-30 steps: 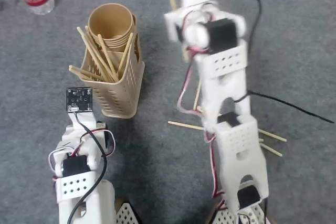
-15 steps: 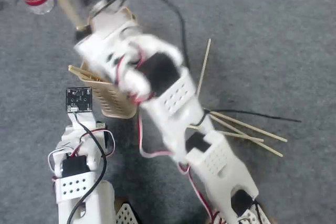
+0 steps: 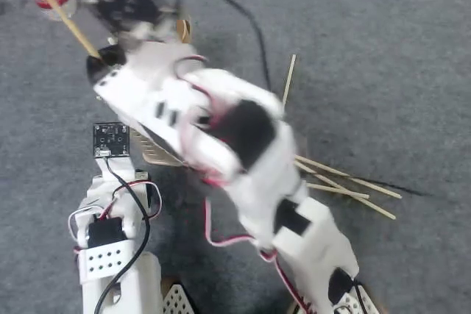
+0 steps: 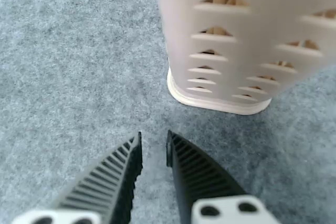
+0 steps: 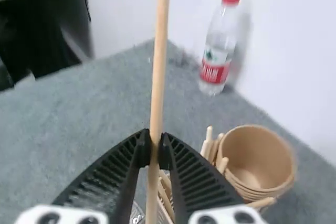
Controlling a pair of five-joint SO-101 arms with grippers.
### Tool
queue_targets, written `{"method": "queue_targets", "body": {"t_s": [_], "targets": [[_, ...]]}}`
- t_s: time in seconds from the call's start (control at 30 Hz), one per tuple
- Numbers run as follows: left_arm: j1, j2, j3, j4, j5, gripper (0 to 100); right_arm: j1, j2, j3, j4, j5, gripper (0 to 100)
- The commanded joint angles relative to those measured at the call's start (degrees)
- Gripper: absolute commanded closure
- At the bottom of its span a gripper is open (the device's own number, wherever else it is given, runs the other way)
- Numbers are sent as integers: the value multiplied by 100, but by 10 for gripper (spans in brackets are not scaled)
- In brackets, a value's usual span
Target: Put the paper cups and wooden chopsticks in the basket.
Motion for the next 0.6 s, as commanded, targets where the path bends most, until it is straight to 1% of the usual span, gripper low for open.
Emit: {"method": "queue_targets", "body": {"t_s": [0.0, 0.07, 0.17, 0.27, 0.43, 0.57], "targets": [[9, -62, -31, -105, -70, 930, 75, -1182, -246, 488, 44, 993], [9, -62, -31, -105, -70, 930, 75, -1701, -246, 840, 44, 993], [9, -62, -31, -105, -70, 930, 198, -2457, -237, 954, 44, 993], [0, -62, -31, -105, -70, 930, 708, -3029, -237, 963, 26, 993], [-9, -62, -31, -105, -70, 930, 1684, -3363, -229, 989, -475, 993], [-9, -62, -31, -105, -70, 930, 1675, -3424, -229, 998, -545, 993]]}}
